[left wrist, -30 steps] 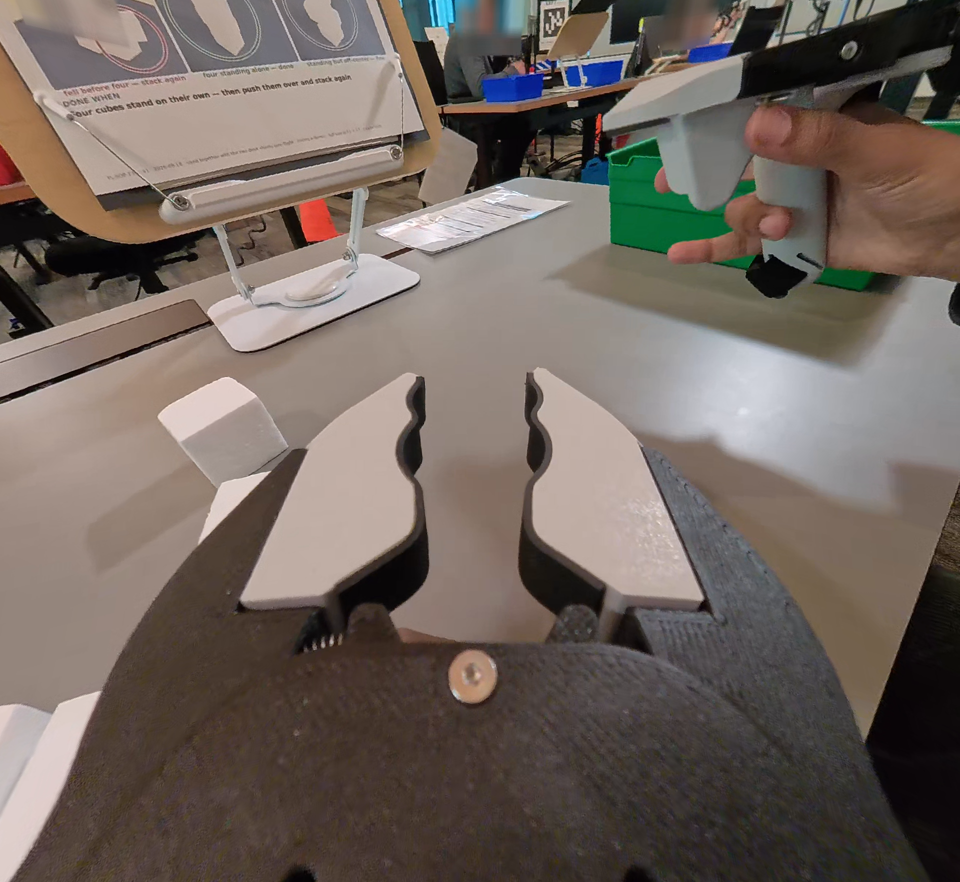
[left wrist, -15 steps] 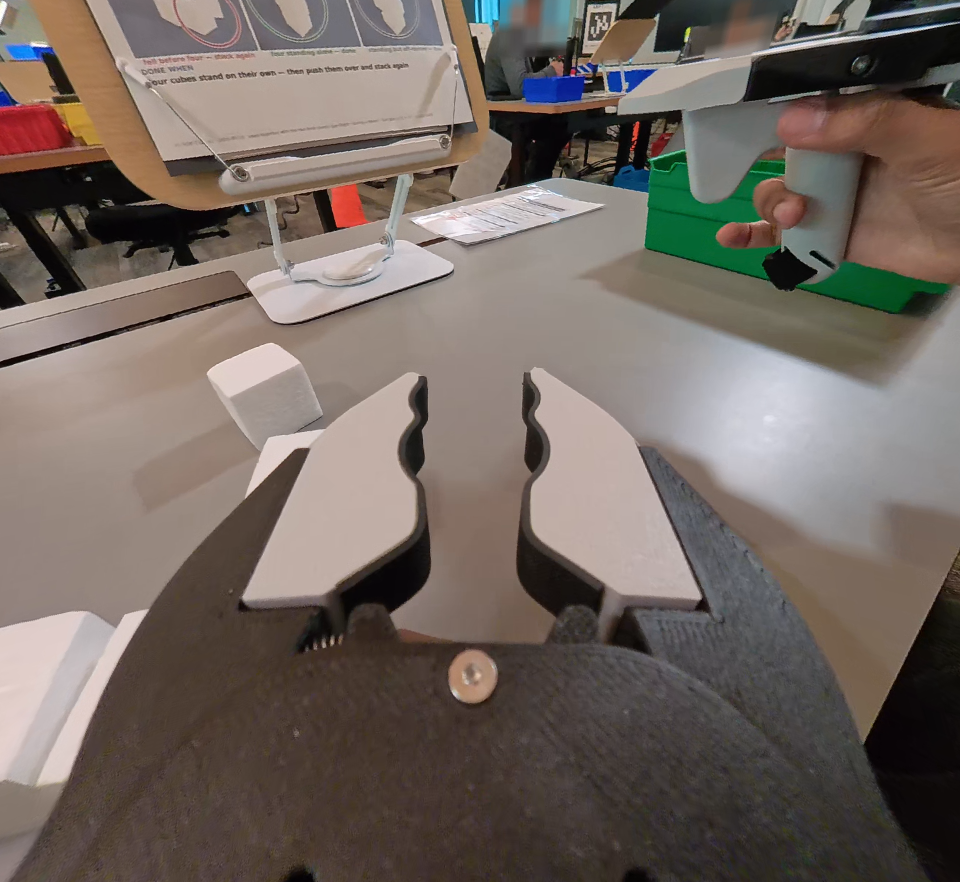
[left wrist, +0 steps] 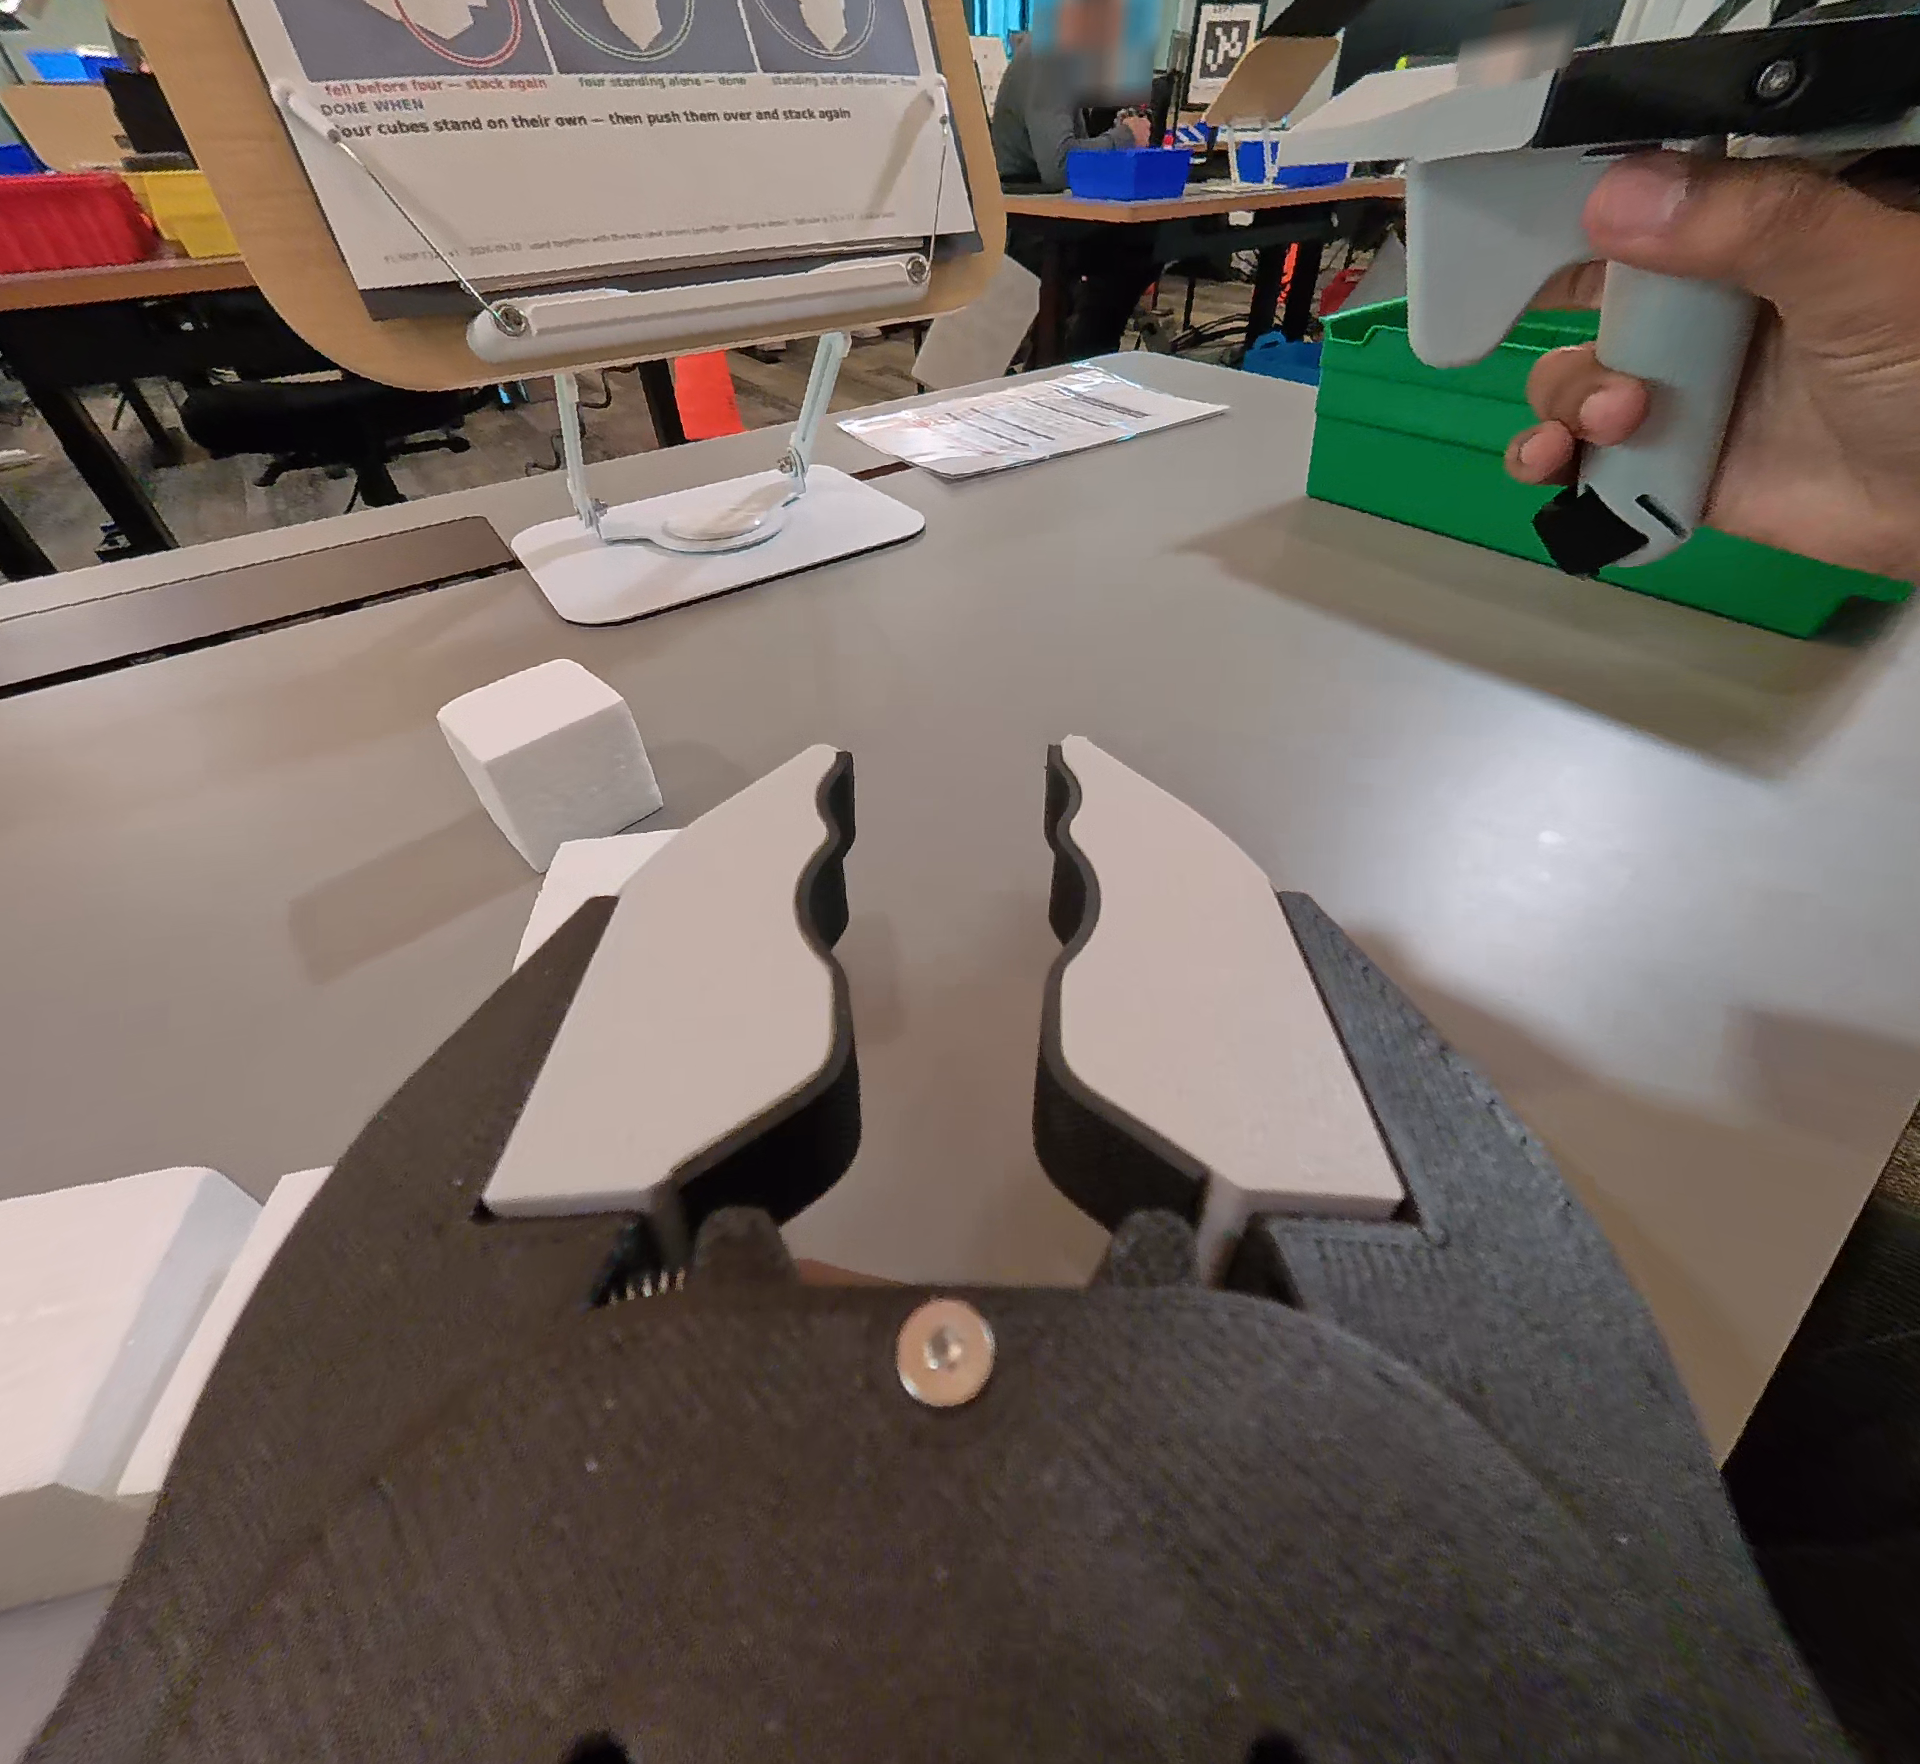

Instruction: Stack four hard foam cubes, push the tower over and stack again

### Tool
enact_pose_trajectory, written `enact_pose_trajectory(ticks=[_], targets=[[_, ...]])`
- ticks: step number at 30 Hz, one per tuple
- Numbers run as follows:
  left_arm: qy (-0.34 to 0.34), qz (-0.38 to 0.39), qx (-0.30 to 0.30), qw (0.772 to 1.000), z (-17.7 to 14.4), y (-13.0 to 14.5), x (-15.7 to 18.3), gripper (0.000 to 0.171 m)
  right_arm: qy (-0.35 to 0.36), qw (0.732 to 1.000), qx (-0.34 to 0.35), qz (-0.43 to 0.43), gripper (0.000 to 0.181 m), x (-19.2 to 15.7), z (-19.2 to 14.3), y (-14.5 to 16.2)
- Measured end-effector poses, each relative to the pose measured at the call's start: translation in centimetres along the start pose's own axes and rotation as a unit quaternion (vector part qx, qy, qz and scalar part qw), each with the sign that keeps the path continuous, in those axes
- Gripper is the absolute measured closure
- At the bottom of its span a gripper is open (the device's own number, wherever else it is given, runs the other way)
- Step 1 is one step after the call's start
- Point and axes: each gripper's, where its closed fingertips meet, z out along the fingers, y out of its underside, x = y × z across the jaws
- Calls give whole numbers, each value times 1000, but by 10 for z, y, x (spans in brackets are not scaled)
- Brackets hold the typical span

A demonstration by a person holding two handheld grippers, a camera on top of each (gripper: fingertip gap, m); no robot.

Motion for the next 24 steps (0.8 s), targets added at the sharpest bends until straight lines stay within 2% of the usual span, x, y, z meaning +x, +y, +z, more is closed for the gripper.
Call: enact_pose_trajectory(ticks=[24], targets=[[4, 1, -7, 1000, 2, 3, 2, 136, -4, 999, -37, -12, 103, -3, 7, 20]])
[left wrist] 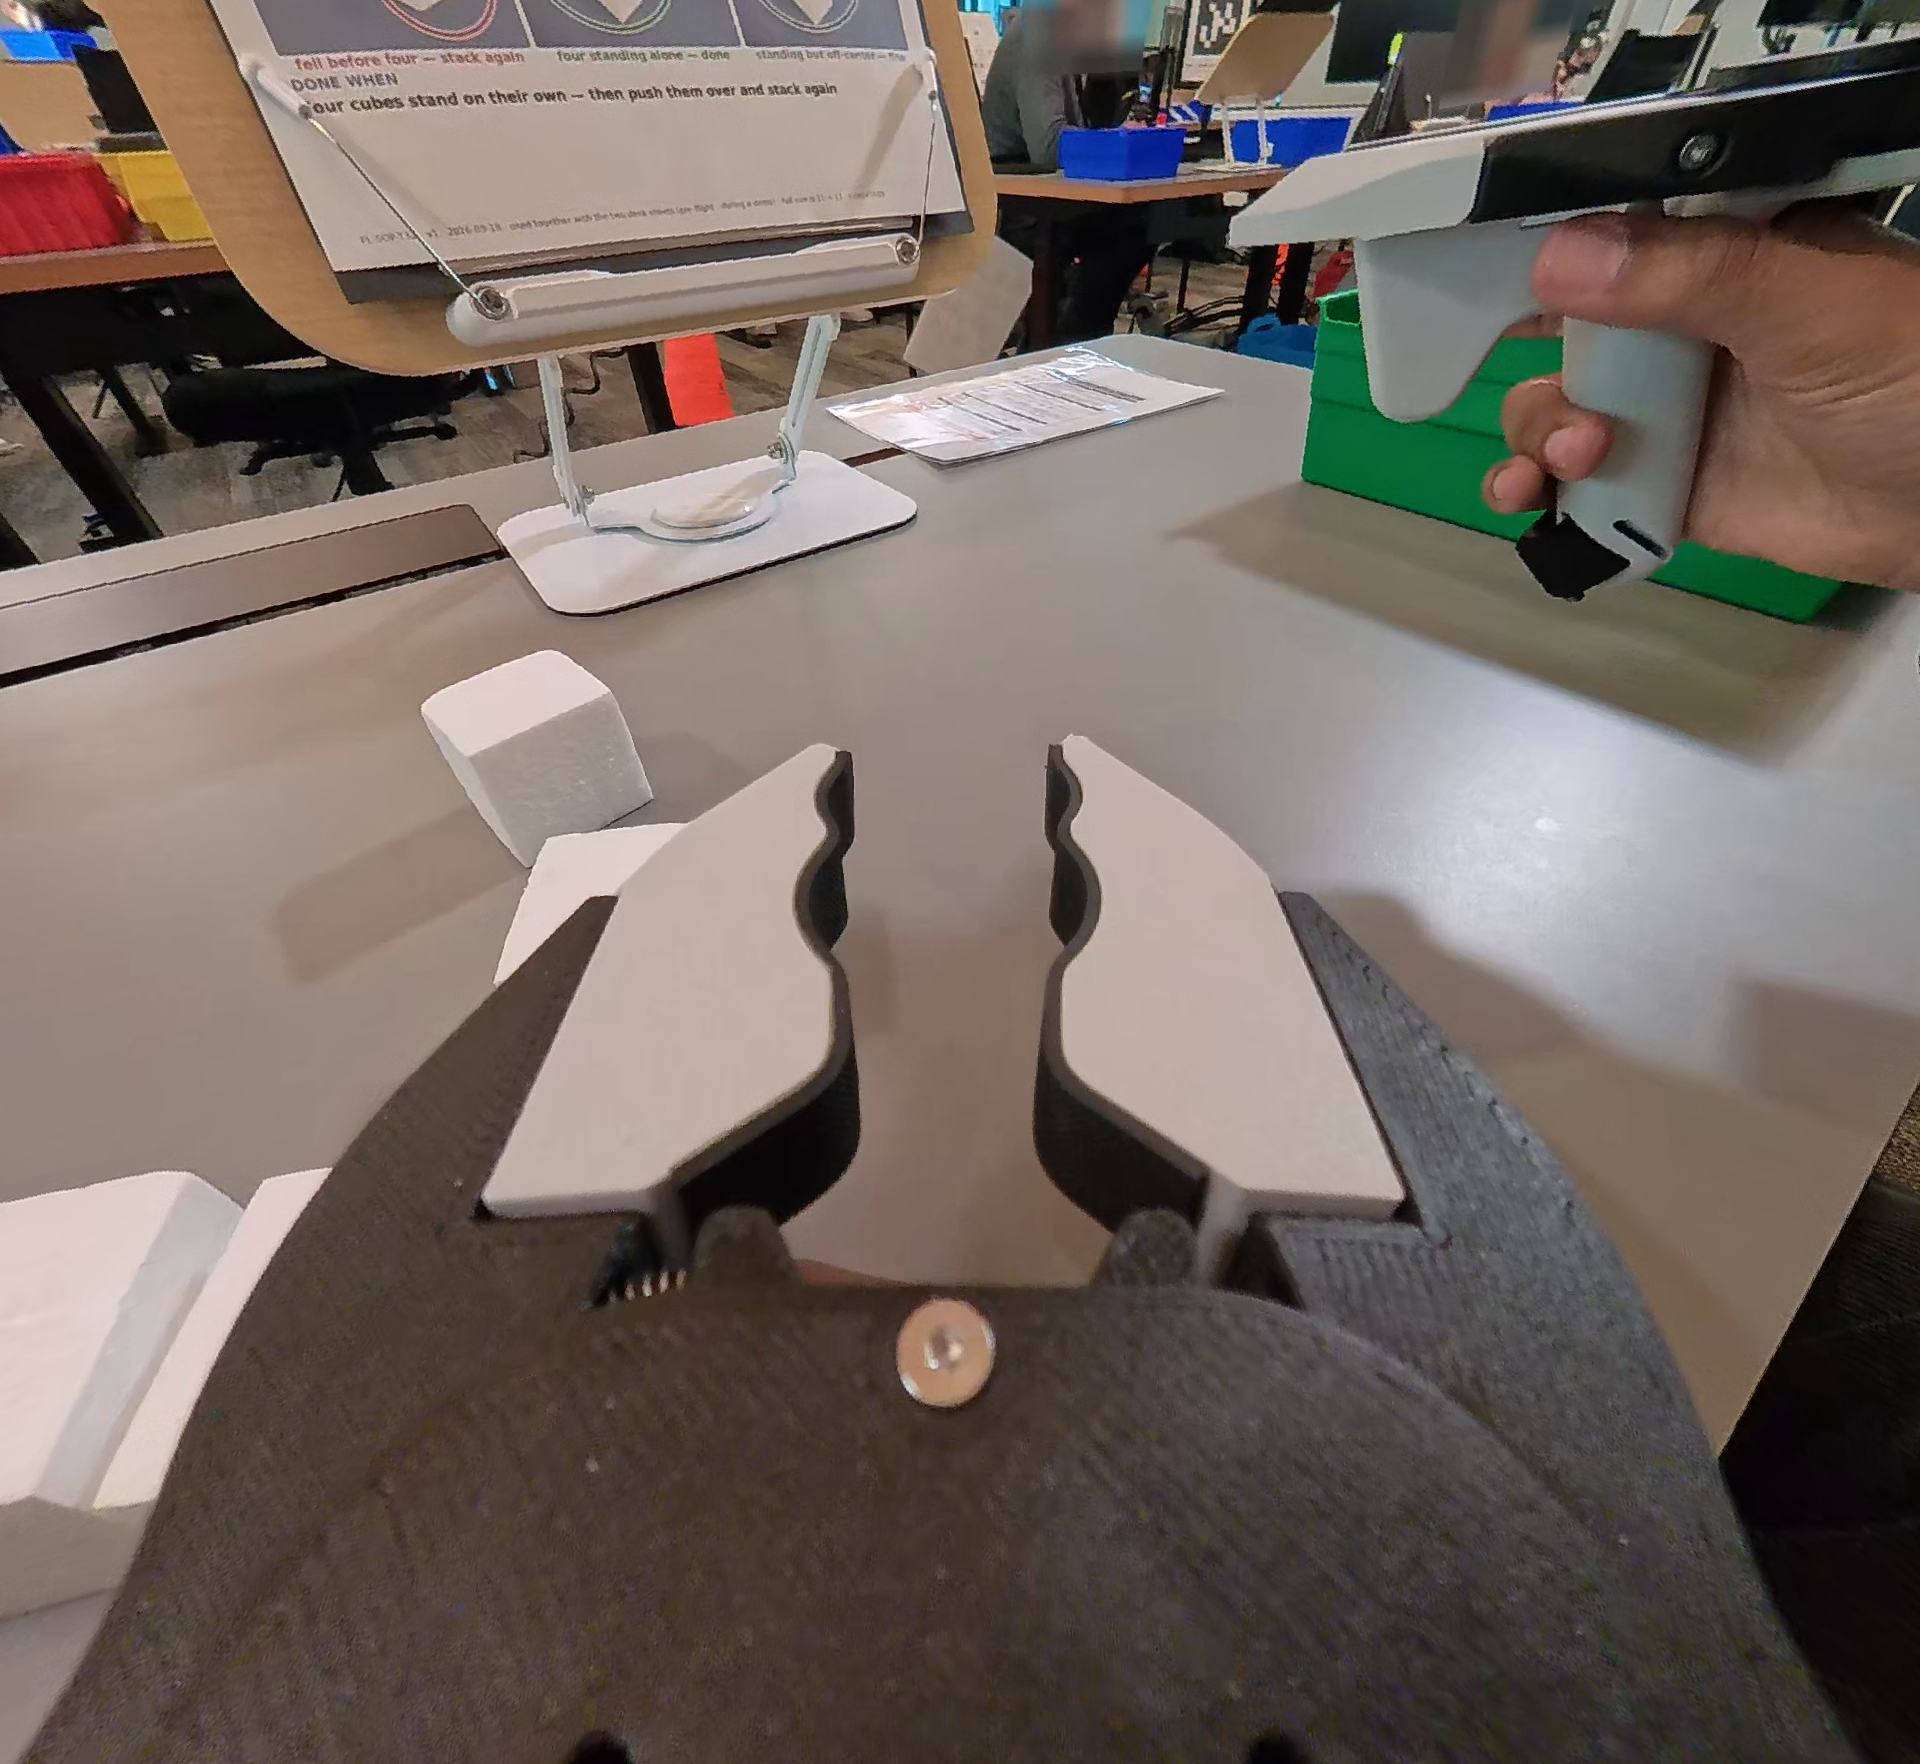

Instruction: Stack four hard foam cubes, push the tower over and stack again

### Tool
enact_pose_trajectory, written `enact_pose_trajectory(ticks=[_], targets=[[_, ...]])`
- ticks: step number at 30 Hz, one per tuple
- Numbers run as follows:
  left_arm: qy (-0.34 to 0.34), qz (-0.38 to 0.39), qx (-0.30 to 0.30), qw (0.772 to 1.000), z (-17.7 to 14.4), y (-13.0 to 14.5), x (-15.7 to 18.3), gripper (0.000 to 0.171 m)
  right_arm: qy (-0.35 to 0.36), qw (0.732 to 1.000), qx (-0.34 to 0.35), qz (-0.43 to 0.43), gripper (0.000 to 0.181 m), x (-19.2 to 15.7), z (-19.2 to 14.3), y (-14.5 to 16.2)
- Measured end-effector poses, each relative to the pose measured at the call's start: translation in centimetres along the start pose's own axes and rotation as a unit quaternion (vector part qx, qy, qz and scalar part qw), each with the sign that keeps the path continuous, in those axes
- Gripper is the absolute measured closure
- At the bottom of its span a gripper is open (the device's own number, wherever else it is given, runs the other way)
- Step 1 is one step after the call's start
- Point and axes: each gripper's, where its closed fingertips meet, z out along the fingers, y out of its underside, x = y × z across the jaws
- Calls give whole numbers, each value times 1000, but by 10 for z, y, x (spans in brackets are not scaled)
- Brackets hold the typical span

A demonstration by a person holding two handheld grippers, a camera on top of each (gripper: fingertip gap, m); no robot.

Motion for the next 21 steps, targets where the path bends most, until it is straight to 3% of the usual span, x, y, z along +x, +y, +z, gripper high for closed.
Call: enact_pose_trajectory(ticks=[21], targets=[[0, 0, -4, 1000, 0, 1, 0, 135, -4, 999, -17, -27, 102, -8, 4, 9]])
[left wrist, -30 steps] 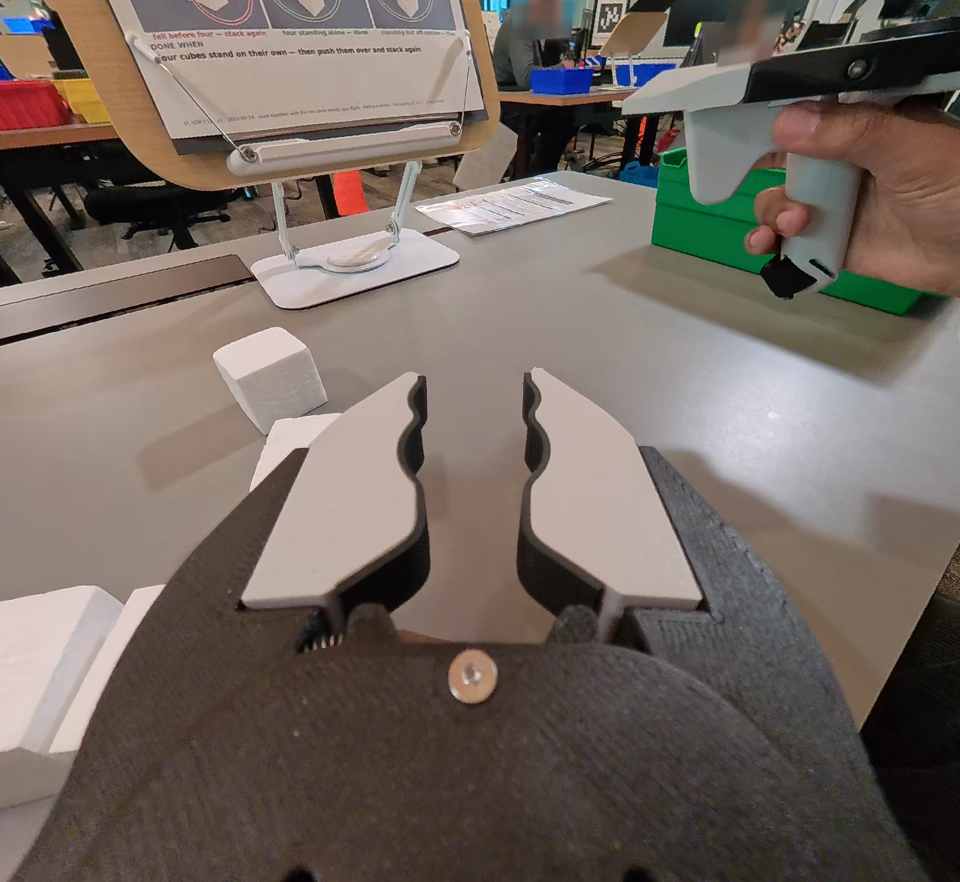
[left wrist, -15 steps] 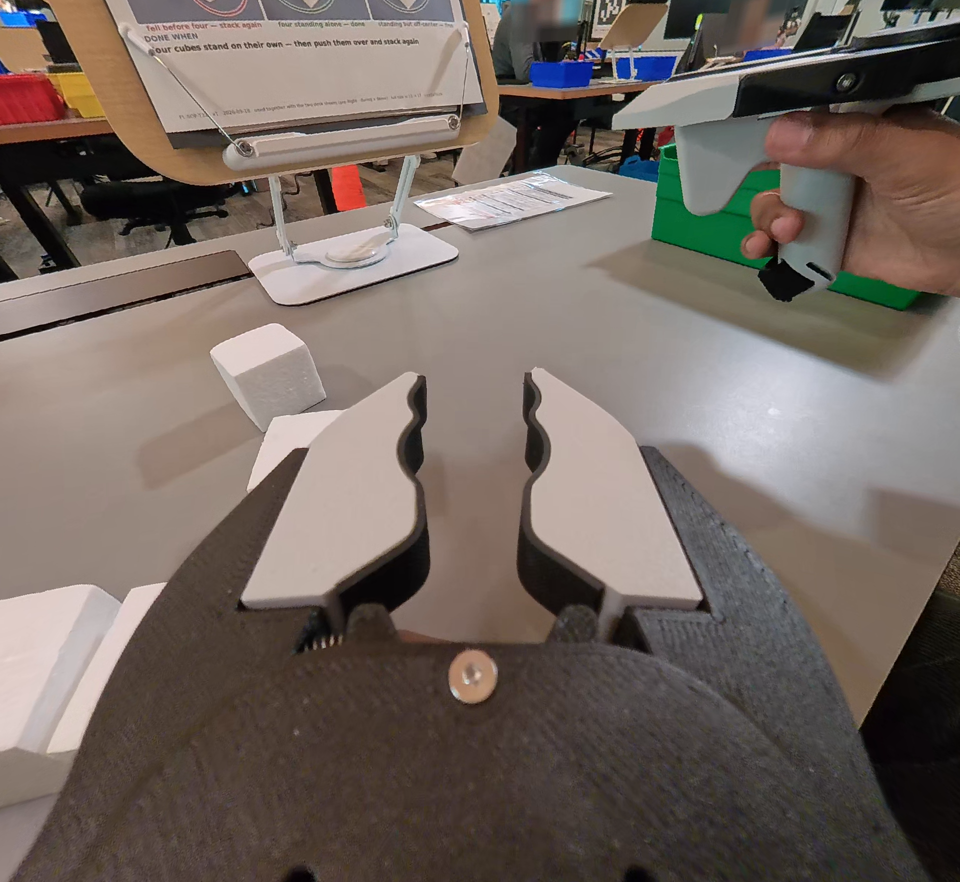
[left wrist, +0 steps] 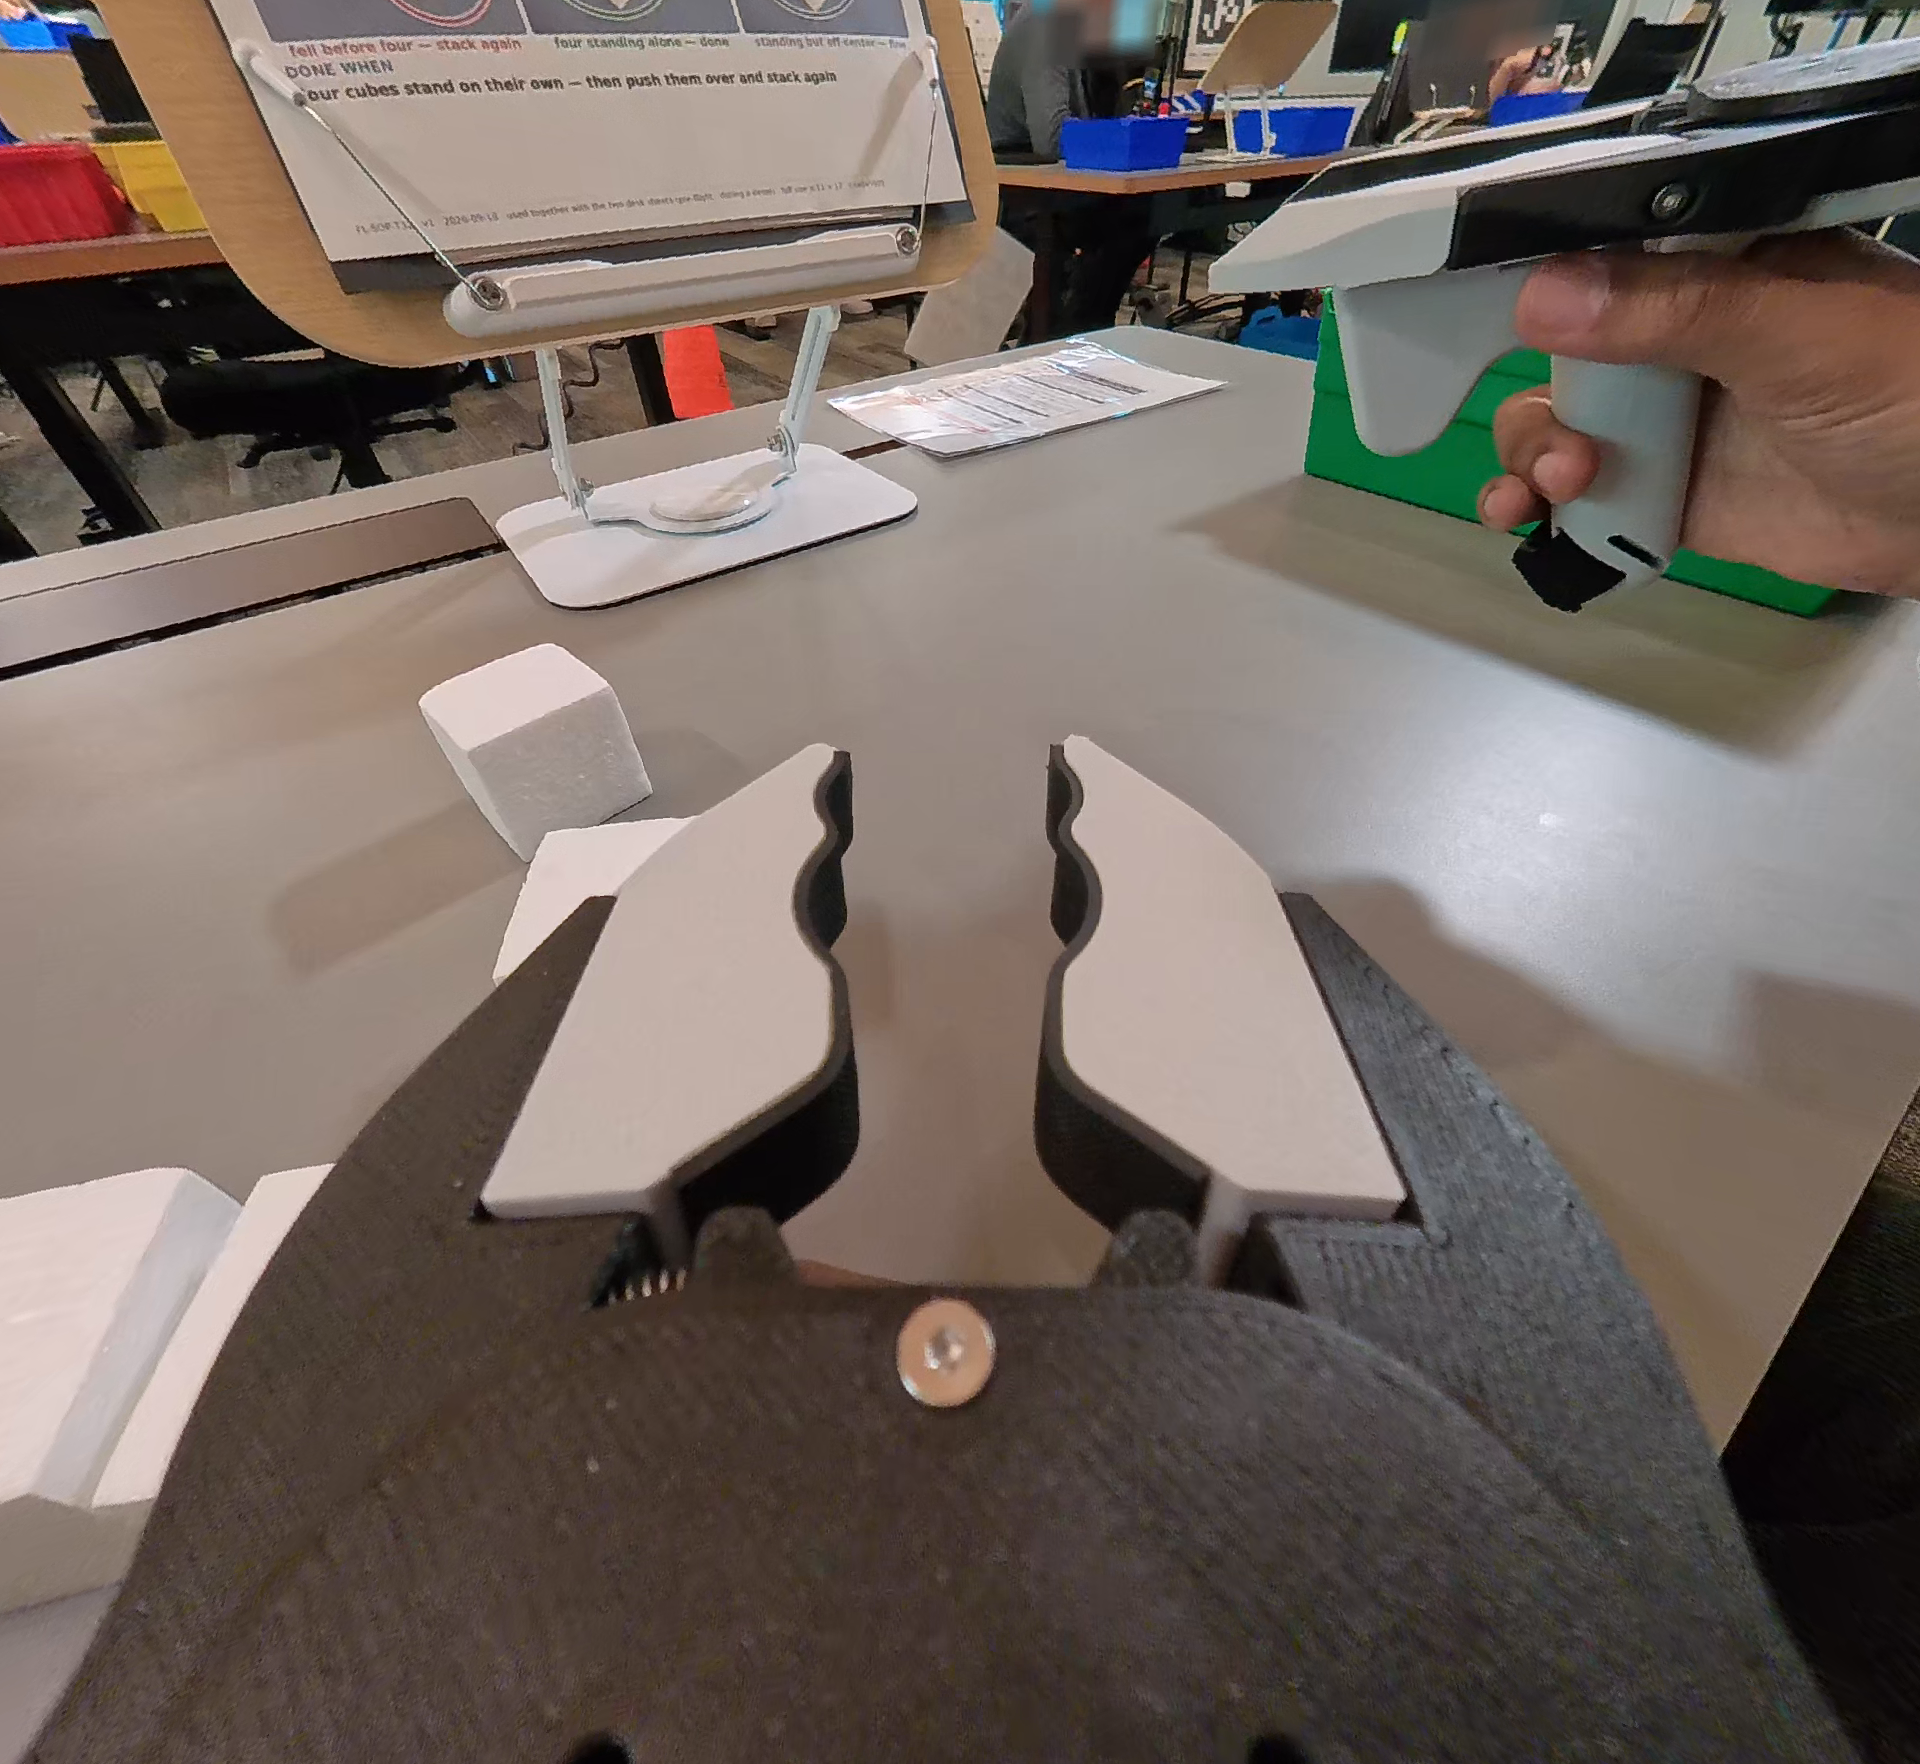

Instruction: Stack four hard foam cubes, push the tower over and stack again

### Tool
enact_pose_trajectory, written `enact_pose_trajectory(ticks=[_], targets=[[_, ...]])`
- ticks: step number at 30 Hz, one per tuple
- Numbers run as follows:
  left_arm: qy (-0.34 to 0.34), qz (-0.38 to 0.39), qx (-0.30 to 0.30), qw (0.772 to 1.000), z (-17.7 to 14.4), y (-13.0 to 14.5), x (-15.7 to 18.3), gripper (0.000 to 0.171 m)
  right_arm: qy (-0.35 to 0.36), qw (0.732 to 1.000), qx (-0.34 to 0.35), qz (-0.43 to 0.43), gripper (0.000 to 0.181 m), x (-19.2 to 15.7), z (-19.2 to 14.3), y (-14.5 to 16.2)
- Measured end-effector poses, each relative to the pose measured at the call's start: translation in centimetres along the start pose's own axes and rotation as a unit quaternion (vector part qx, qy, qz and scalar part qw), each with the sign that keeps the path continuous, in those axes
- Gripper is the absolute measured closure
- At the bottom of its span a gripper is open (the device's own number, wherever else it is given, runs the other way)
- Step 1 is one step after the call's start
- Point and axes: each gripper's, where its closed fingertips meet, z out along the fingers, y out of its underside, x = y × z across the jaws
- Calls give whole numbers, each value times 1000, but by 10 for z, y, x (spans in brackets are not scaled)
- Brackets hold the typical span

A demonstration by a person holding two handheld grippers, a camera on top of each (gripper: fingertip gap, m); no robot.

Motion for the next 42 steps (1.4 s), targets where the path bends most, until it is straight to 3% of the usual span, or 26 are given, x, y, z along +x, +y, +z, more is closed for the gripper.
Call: enact_pose_trajectory(ticks=[42], targets=[[0, 0, -3, 1000, 0, 1, 0, 135, 3, 1000, -10, -19, 102, -4, 3, 5]])
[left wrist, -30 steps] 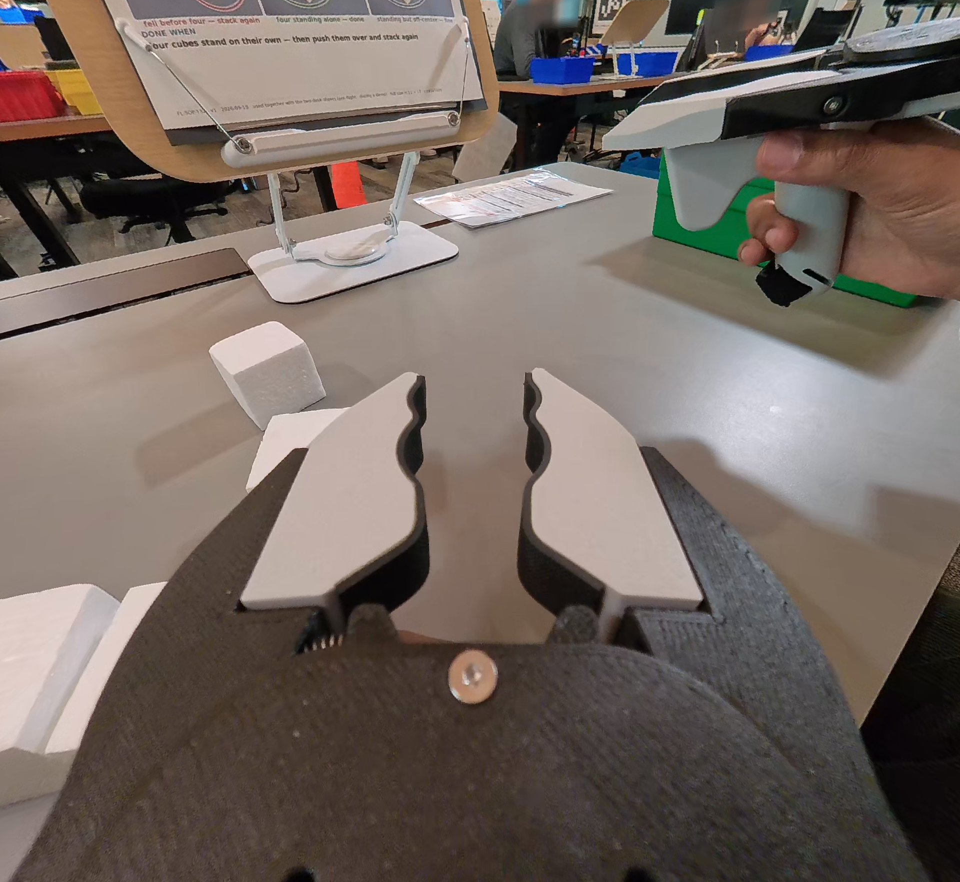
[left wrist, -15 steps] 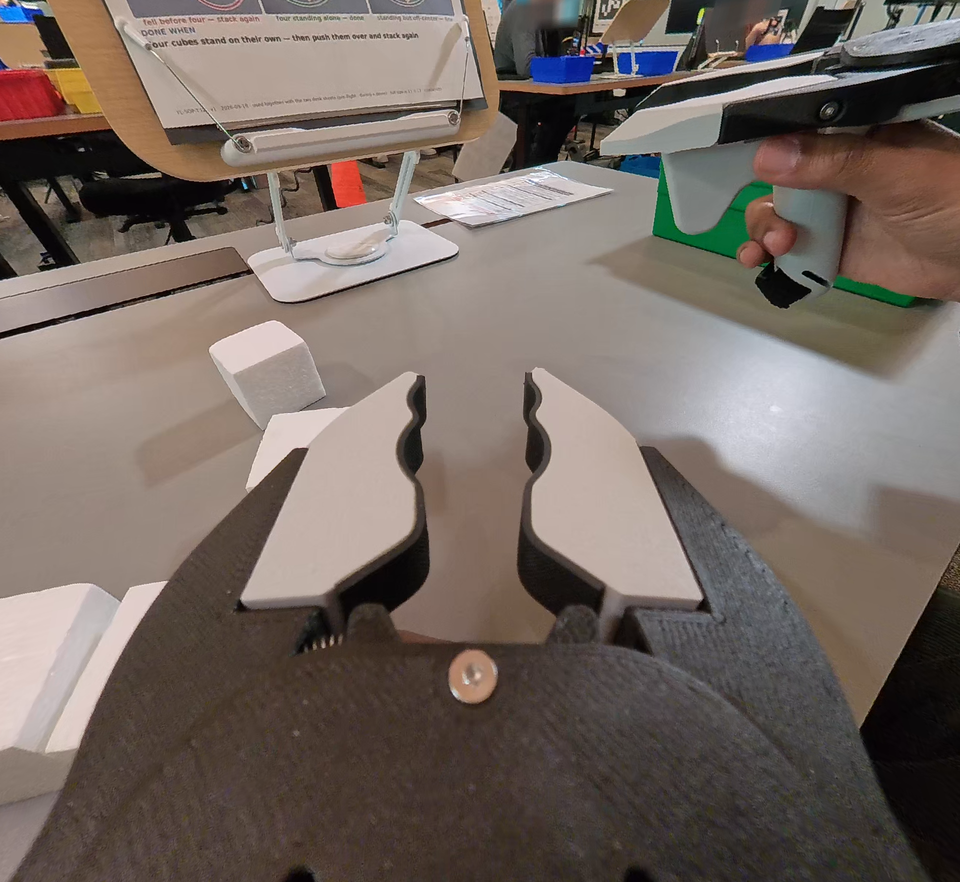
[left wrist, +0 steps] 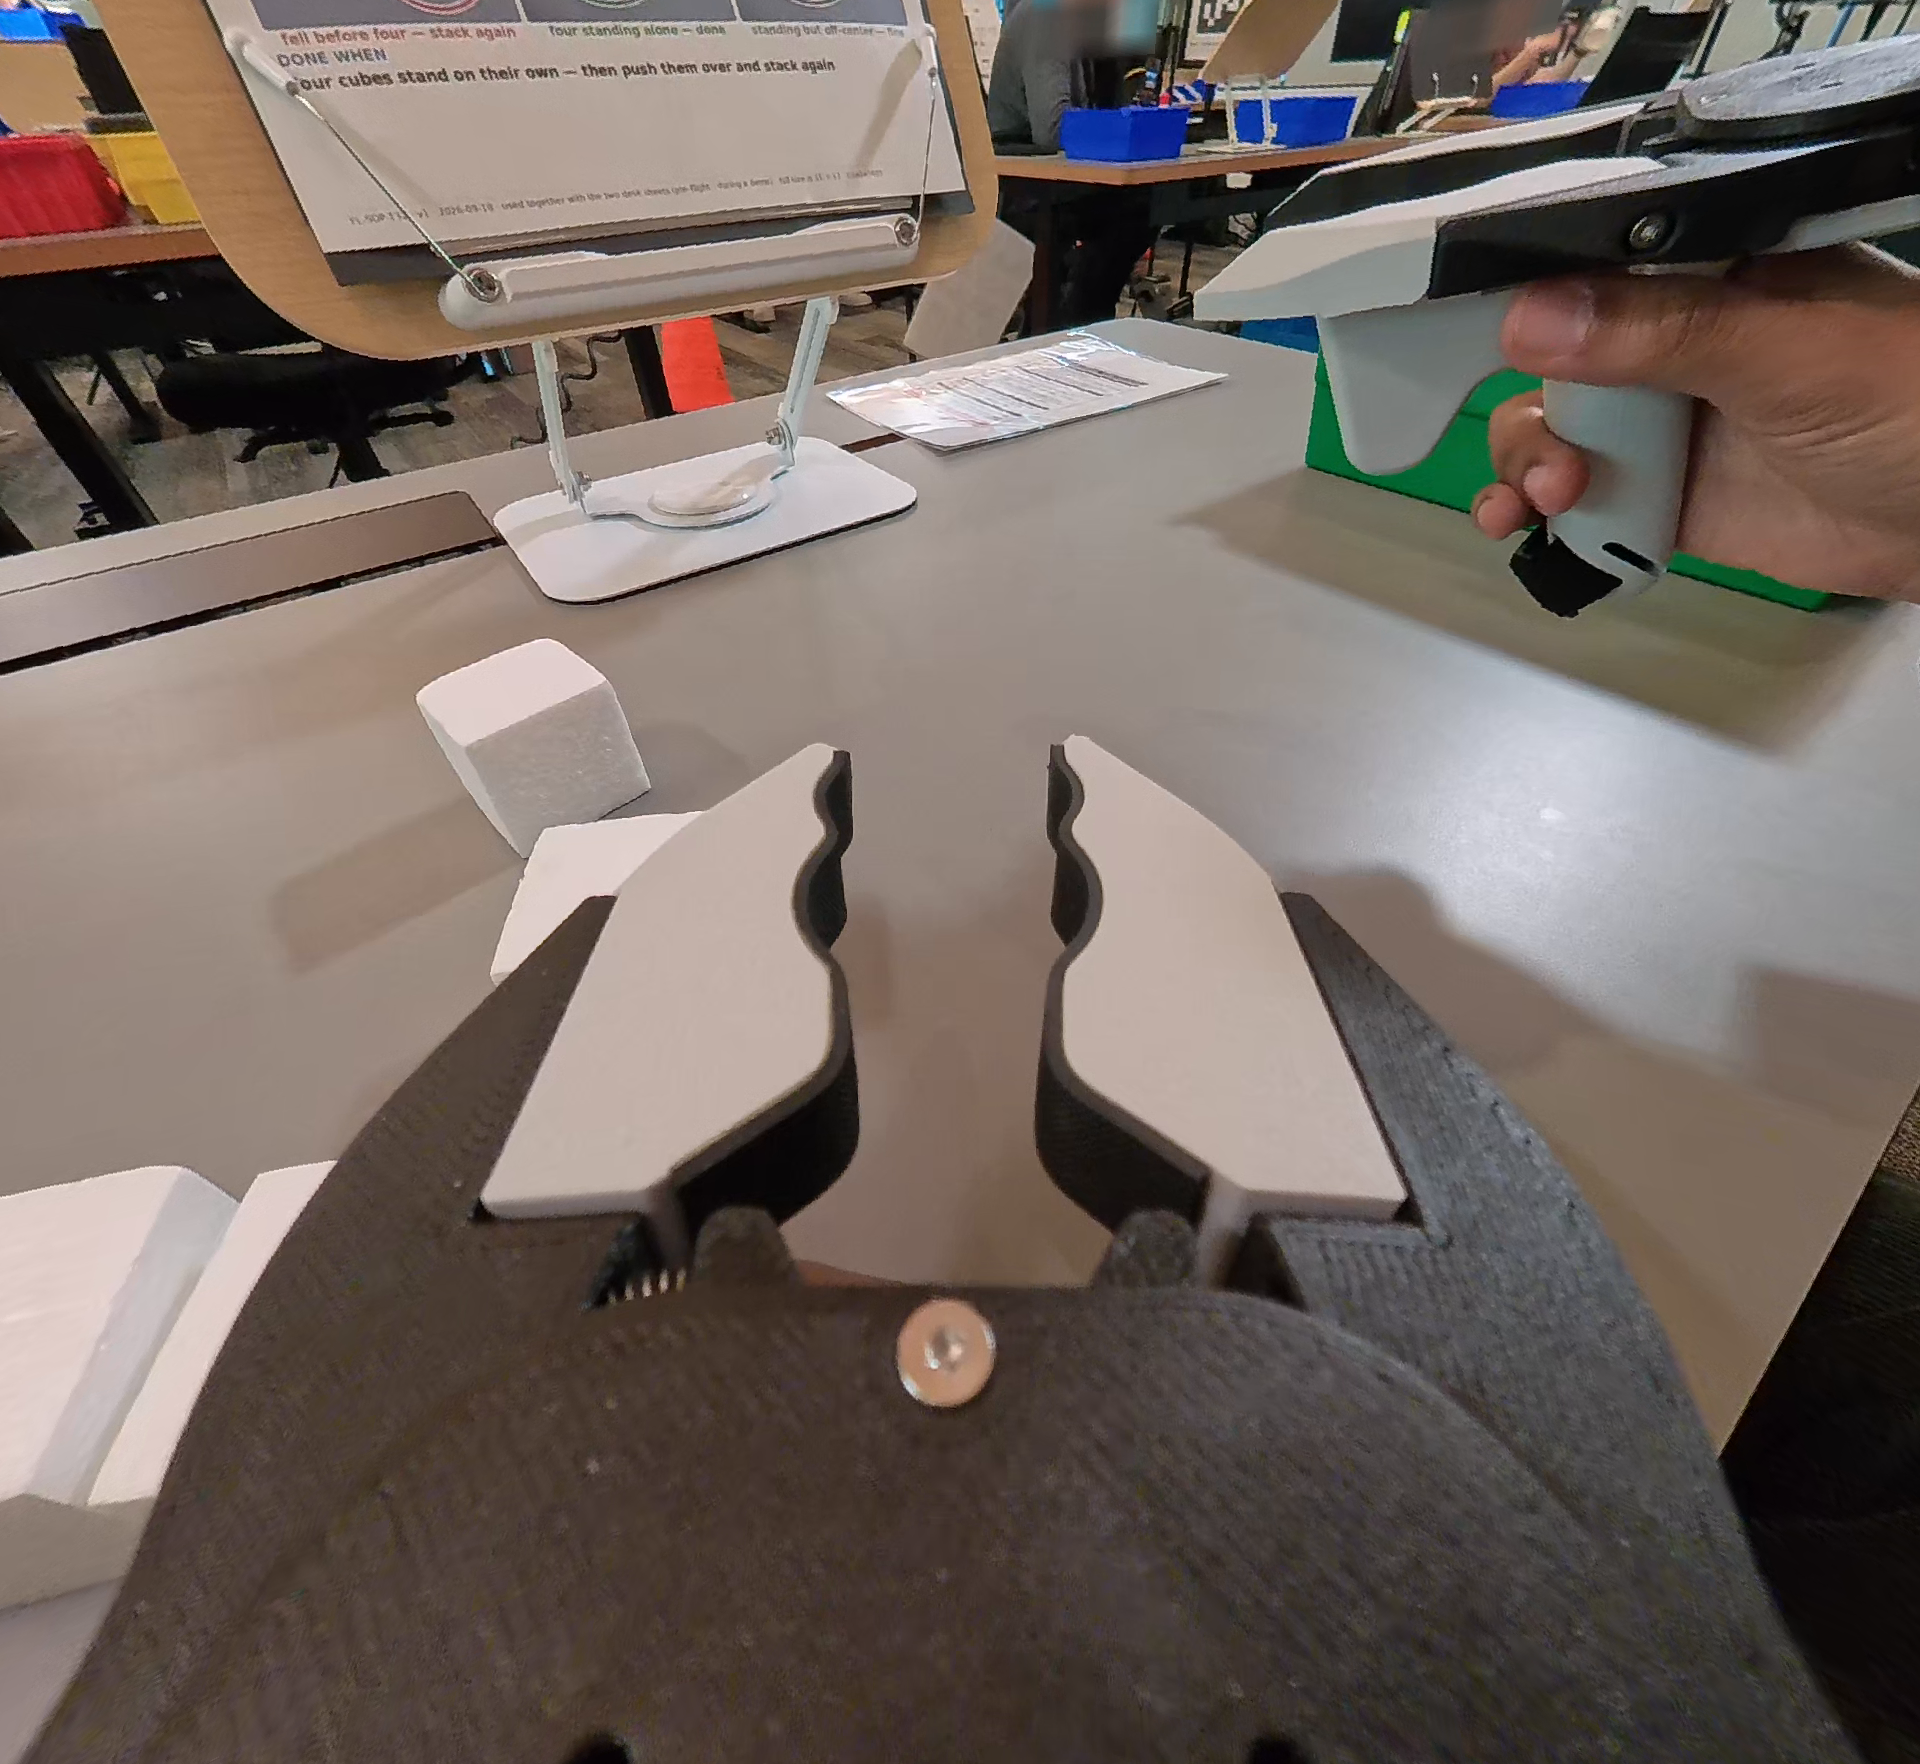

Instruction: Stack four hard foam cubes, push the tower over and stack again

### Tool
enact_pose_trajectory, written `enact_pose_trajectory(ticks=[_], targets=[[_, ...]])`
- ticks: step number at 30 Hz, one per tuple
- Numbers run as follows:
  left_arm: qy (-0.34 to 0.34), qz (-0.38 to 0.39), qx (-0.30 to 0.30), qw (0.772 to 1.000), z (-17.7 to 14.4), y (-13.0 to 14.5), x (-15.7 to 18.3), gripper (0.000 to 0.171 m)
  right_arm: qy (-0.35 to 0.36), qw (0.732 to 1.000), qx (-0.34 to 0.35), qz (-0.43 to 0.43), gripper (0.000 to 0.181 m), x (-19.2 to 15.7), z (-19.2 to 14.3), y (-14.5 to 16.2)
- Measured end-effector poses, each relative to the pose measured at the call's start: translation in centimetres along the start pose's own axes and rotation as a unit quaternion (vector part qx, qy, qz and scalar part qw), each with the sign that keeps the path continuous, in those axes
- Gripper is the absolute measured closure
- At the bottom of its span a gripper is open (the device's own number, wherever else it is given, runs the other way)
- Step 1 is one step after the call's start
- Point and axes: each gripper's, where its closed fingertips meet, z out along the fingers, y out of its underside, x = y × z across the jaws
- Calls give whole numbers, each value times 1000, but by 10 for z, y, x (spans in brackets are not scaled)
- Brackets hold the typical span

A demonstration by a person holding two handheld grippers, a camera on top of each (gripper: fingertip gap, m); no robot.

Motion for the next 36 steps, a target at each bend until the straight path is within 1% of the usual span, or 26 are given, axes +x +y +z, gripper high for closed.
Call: enact_pose_trajectory(ticks=[14, 18, 25, 28, 32, 36], targets=[[-3, -2, 0, 1000, 0, 0, -1, 135, 1, 1000, -7, -8, 102, -1, 1, 3], [-1, -2, -2, 1000, 0, 0, -1, 137, 2, 1000, -23, -14, 103, -2, 1, 7], [-8, -2, 1, 1000, -1, -1, -3, 141, 32, 998, -49, -25, 105, 7, 1, 14], [-11, -3, 3, 1000, -2, -2, -4, 145, 38, 998, -51, -16, 111, 11, 0, 15], [-18, 1, -4, 1000, -1, 0, -6, 154, 31, 999, -39, -3, 134, 14, -2, 12], [-14, 2, -5, 1000, -1, 1, -4, 154, 33, 999, -33, 11, 146, 16, -2, 10]])
